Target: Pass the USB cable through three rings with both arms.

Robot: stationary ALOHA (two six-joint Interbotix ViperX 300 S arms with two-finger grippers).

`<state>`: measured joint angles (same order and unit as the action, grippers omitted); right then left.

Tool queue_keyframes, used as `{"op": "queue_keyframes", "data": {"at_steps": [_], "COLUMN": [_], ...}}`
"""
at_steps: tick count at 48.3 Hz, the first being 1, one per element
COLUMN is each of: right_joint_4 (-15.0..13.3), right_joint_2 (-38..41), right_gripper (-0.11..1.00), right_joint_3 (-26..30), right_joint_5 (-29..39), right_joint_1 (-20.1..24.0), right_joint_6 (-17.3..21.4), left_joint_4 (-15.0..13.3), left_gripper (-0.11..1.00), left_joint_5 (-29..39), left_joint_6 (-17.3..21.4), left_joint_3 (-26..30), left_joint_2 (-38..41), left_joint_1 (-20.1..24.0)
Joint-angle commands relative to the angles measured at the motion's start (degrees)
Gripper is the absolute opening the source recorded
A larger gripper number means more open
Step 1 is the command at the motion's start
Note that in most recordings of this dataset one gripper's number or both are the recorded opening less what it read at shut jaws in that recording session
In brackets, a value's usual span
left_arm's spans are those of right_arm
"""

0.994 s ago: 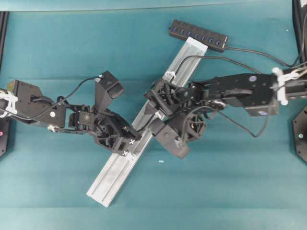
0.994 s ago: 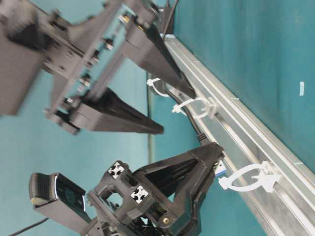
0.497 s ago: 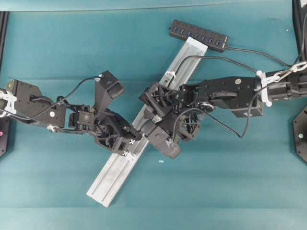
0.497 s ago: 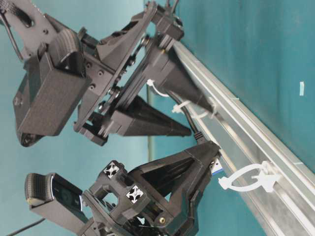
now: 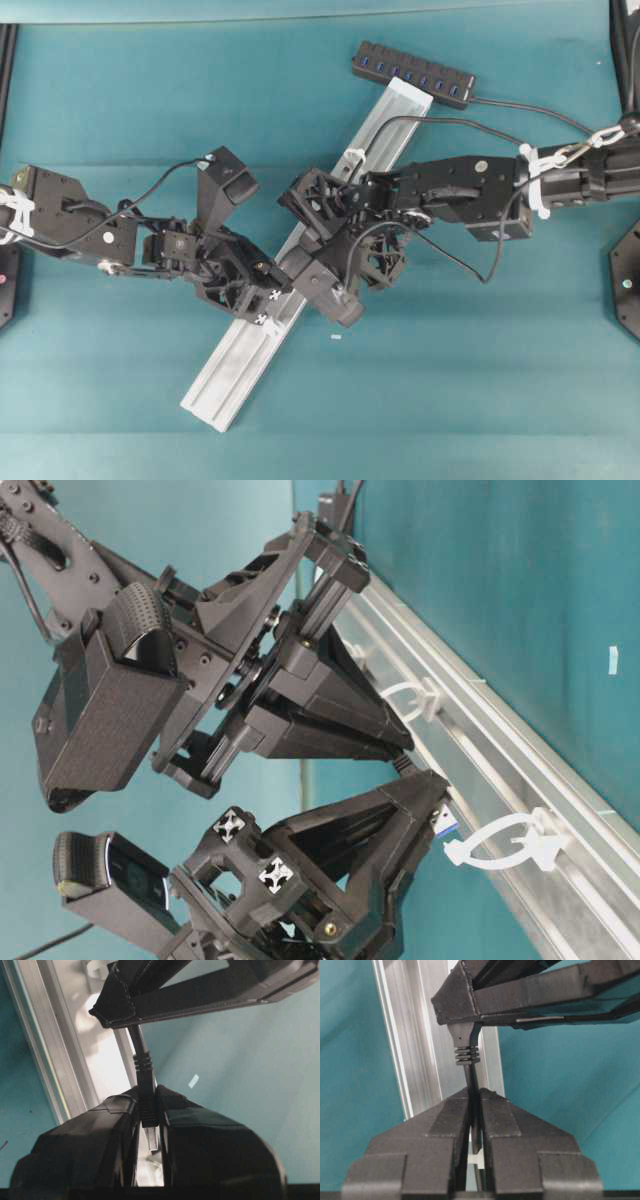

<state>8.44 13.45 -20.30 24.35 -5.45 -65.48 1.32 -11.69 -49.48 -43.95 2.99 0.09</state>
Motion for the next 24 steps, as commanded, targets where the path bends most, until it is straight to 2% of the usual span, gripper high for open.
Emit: {"op": "queue_keyframes", "data": {"at_steps": [1,10,12,16,24], "right_joint_4": [0.0,0.0,-0.09,-0.62,-1.05], "right_joint_2": [-0.09,-0.09,-0.09,-0.09,-0.09], "right_gripper": [0.08,0.08,0.08,0.08,0.08], "right_joint_3": [1.05,1.14,1.14,1.14,1.14], "right_joint_5": [0.18,0.44,0.53,0.97,1.67], "right_joint_1": [0.18,0.18,0.09,0.09,0.62], "right_joint_6": [0.44,0.18,0.0,0.0,-0.35], "left_joint_4": [0.26,0.26,0.26,0.26,0.26], "left_gripper": [0.1,0.1,0.15,0.34,0.81], "left_joint_5": [-0.88,-1.14,-1.05,-0.79,1.49], "left_joint_6": [0.53,0.62,0.79,0.88,0.53], "left_joint_3": [1.85,2.02,1.85,1.67,0.53], "left_joint_2": [-3.16,-3.34,-3.34,-3.6,-5.19], "left_joint_1": [0.53,0.62,0.62,0.44,0.26]}}
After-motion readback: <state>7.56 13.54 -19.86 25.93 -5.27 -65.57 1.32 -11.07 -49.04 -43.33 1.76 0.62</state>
